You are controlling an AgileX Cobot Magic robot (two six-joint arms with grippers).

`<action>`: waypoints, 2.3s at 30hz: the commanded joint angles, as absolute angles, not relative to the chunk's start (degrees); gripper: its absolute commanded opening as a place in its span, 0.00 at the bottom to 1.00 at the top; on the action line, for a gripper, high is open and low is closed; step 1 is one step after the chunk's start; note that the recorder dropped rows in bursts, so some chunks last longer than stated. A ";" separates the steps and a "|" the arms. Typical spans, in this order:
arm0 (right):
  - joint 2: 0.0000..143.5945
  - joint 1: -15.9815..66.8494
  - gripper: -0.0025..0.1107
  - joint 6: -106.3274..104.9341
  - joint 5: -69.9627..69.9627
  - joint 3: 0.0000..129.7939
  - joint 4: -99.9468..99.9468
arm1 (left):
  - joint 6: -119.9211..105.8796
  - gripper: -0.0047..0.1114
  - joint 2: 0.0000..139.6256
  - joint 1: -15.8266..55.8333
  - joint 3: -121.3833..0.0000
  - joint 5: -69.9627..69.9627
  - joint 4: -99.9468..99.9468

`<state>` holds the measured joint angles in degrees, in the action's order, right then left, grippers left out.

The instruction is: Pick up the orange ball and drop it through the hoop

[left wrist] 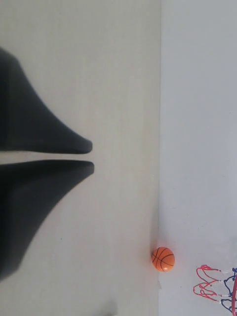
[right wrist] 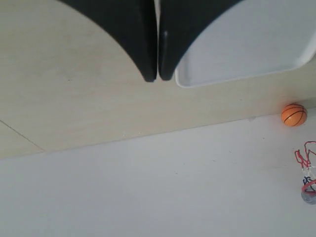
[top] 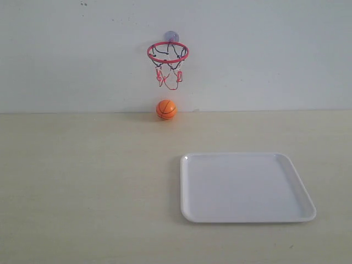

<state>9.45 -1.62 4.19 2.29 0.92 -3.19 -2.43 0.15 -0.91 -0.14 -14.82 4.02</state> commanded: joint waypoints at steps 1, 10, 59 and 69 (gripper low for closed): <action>9.29 -1.49 0.02 5.73 2.52 0.68 -0.59 | -2.69 0.08 0.00 -1.09 0.00 -14.59 4.55; 9.29 -1.49 0.02 -1.20 1.23 0.00 -0.78 | -2.69 0.08 0.00 -1.09 0.00 -14.59 4.55; 0.00 9.70 0.02 -1.66 19.63 0.00 -0.98 | -2.68 0.08 0.00 -1.09 0.00 -14.57 4.55; 0.00 9.70 0.02 -1.66 19.63 0.00 -0.98 | -2.68 0.08 0.00 -1.09 0.00 -14.57 4.55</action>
